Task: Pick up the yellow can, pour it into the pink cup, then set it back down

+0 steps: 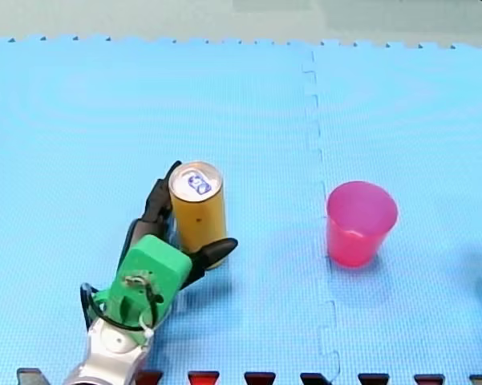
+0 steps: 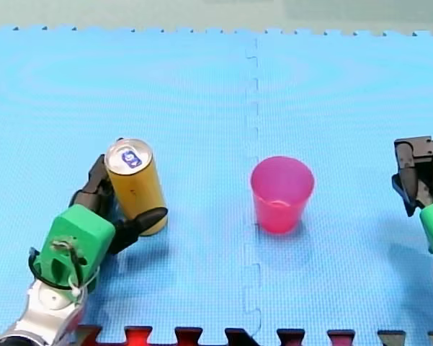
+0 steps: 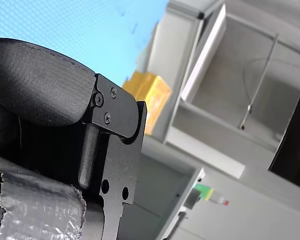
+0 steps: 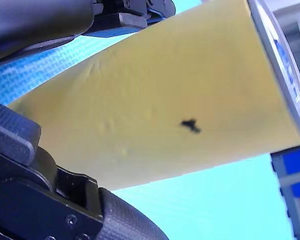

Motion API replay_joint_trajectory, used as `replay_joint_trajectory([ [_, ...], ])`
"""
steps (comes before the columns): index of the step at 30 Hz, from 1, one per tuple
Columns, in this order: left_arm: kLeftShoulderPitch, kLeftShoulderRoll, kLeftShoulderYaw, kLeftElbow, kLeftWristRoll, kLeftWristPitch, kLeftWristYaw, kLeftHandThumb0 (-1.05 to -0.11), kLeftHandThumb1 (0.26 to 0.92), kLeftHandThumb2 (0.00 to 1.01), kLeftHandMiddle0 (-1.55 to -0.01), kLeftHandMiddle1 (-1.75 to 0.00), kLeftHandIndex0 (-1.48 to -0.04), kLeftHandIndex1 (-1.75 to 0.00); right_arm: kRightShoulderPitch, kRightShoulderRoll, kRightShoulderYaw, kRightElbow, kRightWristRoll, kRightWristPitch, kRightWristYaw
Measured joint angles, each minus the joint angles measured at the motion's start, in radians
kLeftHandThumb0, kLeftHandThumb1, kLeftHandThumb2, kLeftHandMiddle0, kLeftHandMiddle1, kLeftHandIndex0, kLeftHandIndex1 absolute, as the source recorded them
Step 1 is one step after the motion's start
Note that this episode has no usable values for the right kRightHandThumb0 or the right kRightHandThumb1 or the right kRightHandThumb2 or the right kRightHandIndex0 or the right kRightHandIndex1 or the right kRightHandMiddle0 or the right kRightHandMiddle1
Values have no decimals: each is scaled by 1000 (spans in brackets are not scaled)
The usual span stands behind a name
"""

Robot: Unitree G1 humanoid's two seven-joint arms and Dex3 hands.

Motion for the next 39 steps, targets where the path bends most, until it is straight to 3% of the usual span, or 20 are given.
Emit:
replay_joint_trajectory([
  [16,26,23,66,-37,-47,-24,-83,-1048,828,7,-70,-3,-114,-5,-14,-6,-3,17,4,6,11],
  [29,79,63,53,-54,10,-72,2,-1048,847,10,-91,-12,-121,-6,-22,-9,-8,26,10,8,19],
  [39,95,70,47,-67,16,-90,1,-1048,838,2,-103,-16,-127,-6,-24,-8,-9,26,11,16,21],
])
